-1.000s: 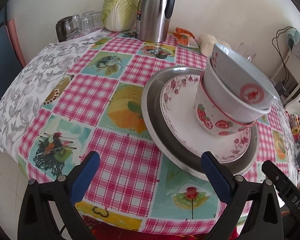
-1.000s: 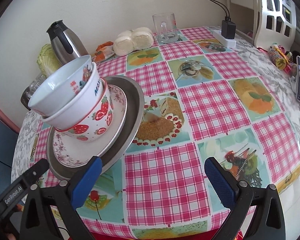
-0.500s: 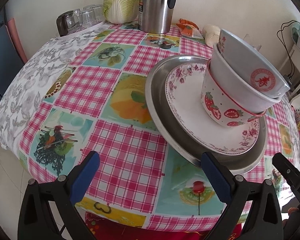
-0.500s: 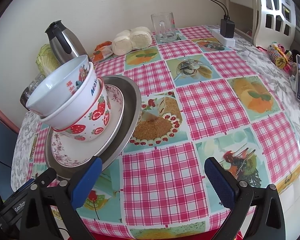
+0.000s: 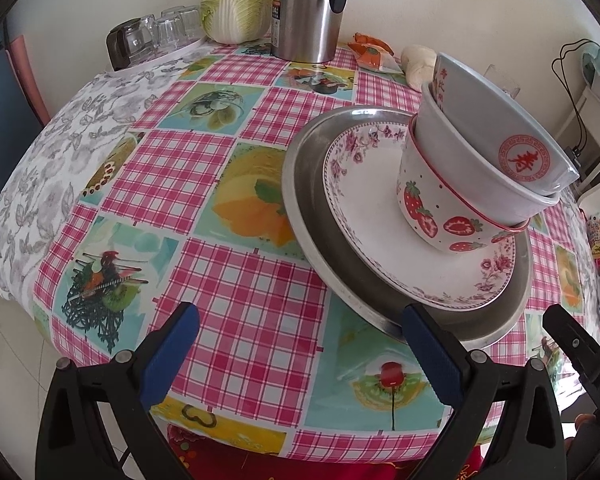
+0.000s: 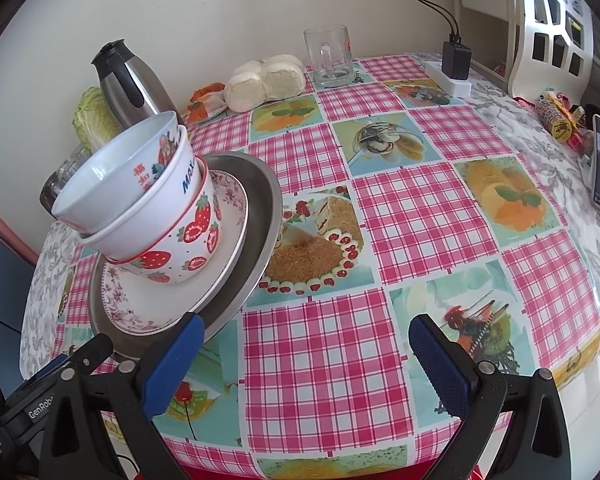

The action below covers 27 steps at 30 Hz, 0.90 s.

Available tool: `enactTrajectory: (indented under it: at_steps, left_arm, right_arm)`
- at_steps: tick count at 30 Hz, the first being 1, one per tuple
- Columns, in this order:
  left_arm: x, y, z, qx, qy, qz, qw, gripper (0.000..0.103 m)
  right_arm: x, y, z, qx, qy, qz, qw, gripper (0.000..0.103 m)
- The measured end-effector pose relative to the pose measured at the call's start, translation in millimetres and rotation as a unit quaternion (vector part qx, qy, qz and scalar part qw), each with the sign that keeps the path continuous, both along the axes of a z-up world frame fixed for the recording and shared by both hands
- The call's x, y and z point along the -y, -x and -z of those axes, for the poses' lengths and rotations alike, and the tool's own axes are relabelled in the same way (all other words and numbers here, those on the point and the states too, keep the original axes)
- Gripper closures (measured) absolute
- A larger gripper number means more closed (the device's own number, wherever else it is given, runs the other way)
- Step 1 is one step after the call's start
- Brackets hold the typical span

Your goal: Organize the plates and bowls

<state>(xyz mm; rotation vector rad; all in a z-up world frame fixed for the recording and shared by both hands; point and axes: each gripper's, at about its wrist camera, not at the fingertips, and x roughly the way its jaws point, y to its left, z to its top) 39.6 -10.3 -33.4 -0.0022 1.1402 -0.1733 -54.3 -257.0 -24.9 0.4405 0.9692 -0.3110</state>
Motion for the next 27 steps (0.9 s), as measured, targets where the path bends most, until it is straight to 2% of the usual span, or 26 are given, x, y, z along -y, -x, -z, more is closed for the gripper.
enactTrajectory:
  at_steps: [27]
  left_arm:
    - [0.8, 0.5, -2.7, 0.005, 0.001, 0.001, 1.0, 0.002]
  right_arm:
    - [1.3, -0.2, 0.8, 0.0, 0.0, 0.001, 1.0, 0.0]
